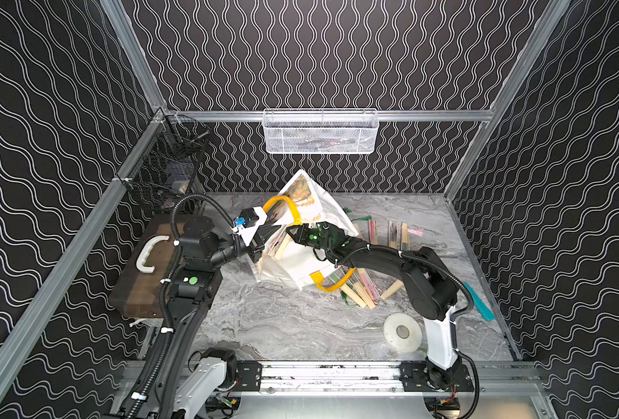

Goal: Take out the folding fans from the tote bags
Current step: Adjust the canvas bag.

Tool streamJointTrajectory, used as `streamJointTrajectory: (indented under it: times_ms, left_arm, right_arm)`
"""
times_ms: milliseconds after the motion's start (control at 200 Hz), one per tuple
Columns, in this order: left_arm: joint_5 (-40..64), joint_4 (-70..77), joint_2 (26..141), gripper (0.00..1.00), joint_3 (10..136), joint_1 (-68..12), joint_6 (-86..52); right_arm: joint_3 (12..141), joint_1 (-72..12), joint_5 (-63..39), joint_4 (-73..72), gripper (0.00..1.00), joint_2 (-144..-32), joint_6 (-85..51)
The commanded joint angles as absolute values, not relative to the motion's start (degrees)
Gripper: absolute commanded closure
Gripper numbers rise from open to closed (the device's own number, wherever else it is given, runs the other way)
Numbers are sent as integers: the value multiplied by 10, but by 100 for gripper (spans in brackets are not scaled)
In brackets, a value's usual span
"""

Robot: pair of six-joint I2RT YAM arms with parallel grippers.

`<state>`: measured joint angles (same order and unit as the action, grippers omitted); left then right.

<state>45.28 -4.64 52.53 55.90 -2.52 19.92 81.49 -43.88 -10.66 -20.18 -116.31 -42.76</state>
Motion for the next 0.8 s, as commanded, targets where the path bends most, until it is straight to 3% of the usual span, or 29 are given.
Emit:
streamJointTrajectory:
  times_ms: [0, 150, 320, 651, 751, 796]
  left_arm:
    - [399, -49, 527, 100, 567, -25, 248]
    - [324, -11, 538, 100, 561, -25, 228]
    - [304, -11, 562, 100, 585, -25, 213]
    - [299, 9, 554, 100, 570, -25, 206]
    - [300, 12, 549, 100, 567, -25, 206]
    - [303, 10, 548, 100, 568, -24, 206]
  right_arm:
    - [804, -440, -115, -217, 84, -1132, -404]
    - [799, -452, -113, -198, 83, -1112, -374]
    - [797, -466, -160, -205, 74, -1115, -368]
    - [809, -474, -150, -186, 92, -1126, -353]
    - [813, -475, -140, -180, 92, -1131, -352]
    - [817, -474, -137, -174, 87, -1134, -353]
